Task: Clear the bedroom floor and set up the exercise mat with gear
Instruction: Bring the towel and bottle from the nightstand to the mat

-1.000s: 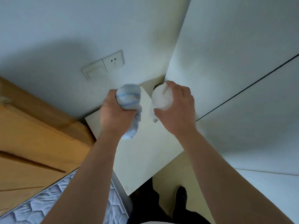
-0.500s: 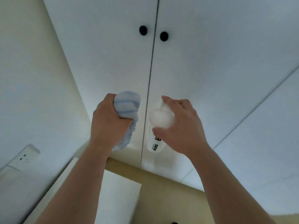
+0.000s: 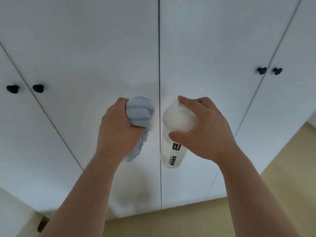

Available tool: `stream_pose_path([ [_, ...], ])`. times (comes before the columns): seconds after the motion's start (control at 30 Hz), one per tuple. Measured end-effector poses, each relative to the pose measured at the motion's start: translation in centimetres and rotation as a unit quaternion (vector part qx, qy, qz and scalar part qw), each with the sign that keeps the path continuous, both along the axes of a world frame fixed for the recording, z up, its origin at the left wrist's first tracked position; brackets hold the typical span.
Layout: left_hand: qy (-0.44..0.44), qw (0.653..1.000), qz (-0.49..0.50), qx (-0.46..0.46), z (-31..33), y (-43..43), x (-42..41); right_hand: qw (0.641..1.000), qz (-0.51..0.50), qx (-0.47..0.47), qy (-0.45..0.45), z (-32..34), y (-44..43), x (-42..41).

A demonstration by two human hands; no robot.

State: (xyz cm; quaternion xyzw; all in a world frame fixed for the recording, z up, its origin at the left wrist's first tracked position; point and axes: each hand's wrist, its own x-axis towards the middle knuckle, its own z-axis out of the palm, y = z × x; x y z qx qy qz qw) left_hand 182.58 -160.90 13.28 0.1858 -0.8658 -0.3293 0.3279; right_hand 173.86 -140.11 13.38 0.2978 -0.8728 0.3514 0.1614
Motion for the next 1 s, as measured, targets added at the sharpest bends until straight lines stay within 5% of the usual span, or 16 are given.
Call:
stream_pose_path([
  [0.53, 0.038, 0.971, -0.236, -0.021, 3.5, 32.0, -18.3, 0.982, -0.184, 0.002, 0.033, 3.1, 32.9, -9.8],
  [1.0, 0.005, 0.901, -0.433, -0.015, 0.1, 58.8, -37.2, 0.919, -0.394, 0.018, 0.002, -0.6, 57.4, -19.3],
])
